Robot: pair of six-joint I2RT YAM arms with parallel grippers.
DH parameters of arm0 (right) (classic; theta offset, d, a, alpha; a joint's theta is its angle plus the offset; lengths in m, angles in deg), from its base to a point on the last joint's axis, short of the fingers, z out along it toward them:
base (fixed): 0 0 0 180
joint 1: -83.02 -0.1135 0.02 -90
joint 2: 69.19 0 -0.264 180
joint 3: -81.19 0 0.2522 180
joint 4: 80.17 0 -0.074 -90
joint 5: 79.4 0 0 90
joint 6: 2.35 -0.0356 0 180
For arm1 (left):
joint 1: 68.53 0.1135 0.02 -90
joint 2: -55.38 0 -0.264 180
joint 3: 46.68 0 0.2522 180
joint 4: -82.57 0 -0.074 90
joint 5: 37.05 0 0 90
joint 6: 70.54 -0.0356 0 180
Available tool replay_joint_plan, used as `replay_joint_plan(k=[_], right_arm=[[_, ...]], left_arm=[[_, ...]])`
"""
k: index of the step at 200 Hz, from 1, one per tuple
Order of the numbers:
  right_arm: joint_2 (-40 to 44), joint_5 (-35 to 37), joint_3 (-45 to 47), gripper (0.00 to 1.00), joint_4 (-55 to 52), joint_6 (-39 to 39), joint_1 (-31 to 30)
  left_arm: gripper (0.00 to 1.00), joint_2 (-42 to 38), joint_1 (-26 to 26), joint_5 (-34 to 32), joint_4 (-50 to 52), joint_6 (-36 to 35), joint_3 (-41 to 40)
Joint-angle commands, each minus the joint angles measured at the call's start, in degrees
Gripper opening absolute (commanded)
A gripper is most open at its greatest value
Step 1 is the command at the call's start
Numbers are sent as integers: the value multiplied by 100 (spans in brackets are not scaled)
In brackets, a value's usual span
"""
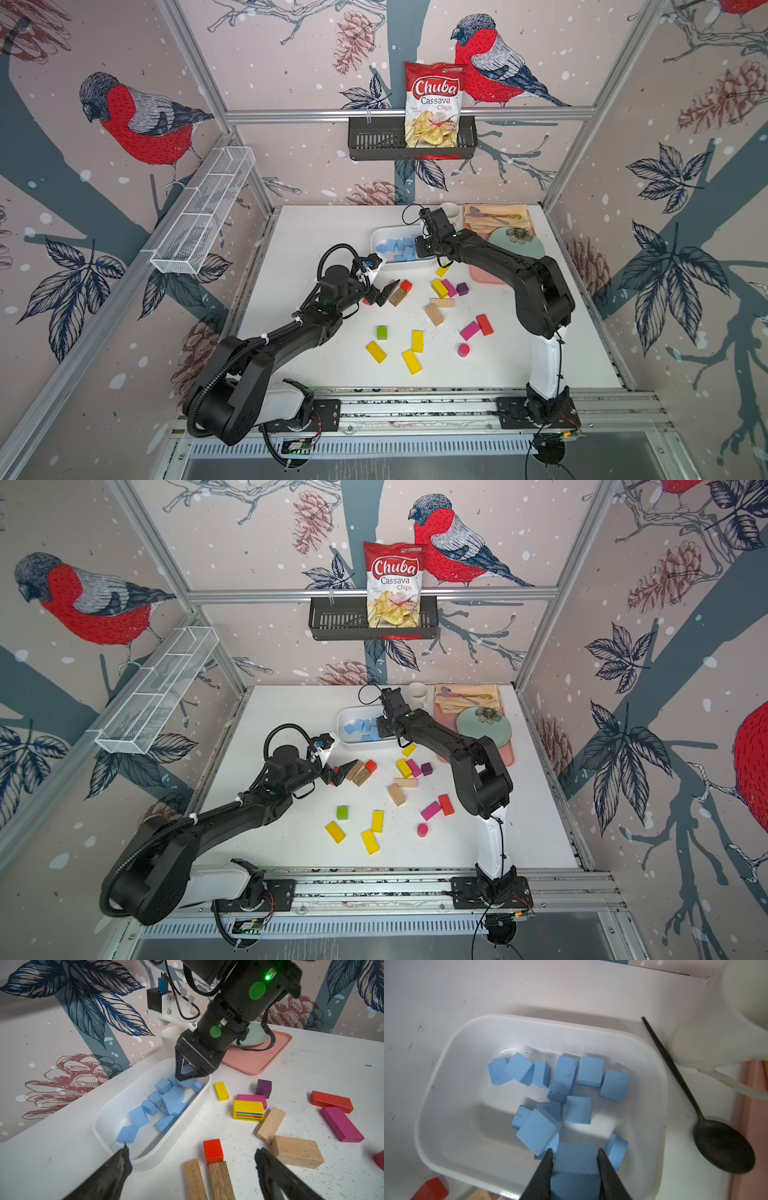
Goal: Pick out the blue building blocks
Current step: Place the building block in the storage box.
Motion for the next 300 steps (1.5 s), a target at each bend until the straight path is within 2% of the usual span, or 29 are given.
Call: replay_joint_plan(k=[1, 58, 129, 199, 226, 264, 283, 300], right_arm=[[-191, -46, -218, 16, -101, 75, -7], [-693, -295, -651, 16, -195, 91, -53], [-1198, -414, -1288, 17, -406, 208, -449], [-1418, -428, -1528, 19, -467, 212, -575], [-1436, -420, -1539, 26, -485, 189, -508], [-1455, -582, -1599, 51, -503, 167, -461], [-1451, -687, -1655, 60, -524, 169, -463], [-1409, -731, -1700, 63, -558, 167, -459]], left_arm=[[96, -64, 9, -72, -316, -9, -18], [96, -224, 6, -307, -253, -14, -82], [96, -325, 12, -407, -217, 8, -100], [96, -380, 8, -514, -223, 51, -135], [96, -379, 5, -504, -225, 60, -144], [96, -375, 13, -517, -243, 78, -145], [96, -374, 13, -520, -252, 78, -153], [96, -381, 7, -537, -252, 85, -161]])
